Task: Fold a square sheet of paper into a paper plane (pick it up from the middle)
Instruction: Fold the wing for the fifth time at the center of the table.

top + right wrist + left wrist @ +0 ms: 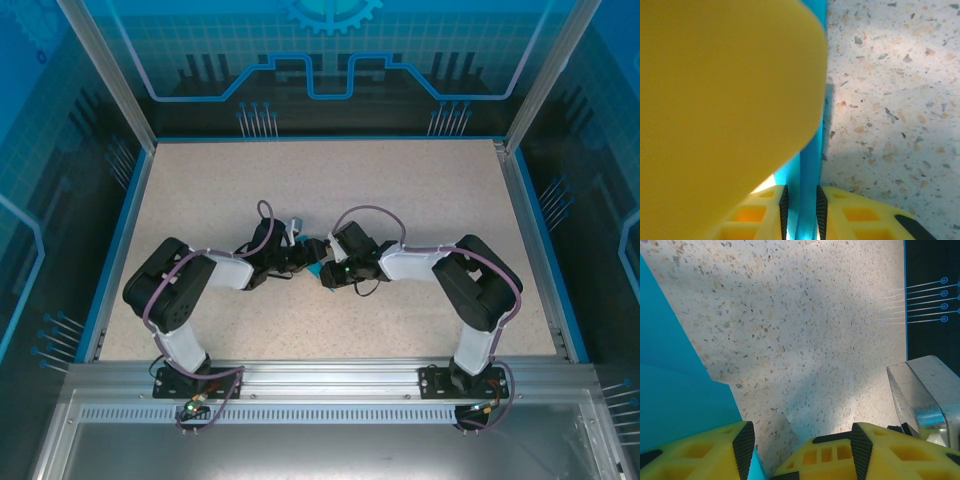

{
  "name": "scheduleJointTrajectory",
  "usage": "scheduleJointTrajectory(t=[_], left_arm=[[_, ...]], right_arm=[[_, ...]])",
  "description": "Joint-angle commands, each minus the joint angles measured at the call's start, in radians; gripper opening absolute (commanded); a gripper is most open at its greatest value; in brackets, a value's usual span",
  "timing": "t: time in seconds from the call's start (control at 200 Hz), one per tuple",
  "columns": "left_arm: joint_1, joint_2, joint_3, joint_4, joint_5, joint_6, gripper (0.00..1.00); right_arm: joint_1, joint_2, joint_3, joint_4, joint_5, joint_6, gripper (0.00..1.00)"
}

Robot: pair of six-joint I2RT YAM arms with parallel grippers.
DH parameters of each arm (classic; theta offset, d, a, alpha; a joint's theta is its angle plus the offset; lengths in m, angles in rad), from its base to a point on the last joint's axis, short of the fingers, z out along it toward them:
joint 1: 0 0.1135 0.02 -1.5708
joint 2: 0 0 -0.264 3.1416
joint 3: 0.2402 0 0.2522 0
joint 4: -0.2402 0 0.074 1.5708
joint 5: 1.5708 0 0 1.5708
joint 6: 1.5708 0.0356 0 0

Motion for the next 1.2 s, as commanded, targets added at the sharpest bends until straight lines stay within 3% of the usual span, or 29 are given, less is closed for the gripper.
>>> scheduleJointTrajectory(t=[0.0,0.375,0.855,1.195], left_arm=[[-0.002,0.012,0.031,0.019,0.008,0.011,0.57],[-0.001,0.022,0.045,0.002,0.008,0.023,0.56],[0.005,0.059,0.049,-0.024,-0.010,0.021,0.54],[0.007,0.078,0.031,0.001,-0.030,-0.004,0.52]], right_arm=[[0.029,0.028,-0.014,0.028,-0.006,-0.027,0.22],[0.029,0.050,-0.020,0.043,-0.009,0.009,0.14],[-0.029,0.035,-0.132,0.209,-0.112,0.132,0.08],[-0.062,-0.012,-0.190,0.289,-0.176,0.140,0.23]])
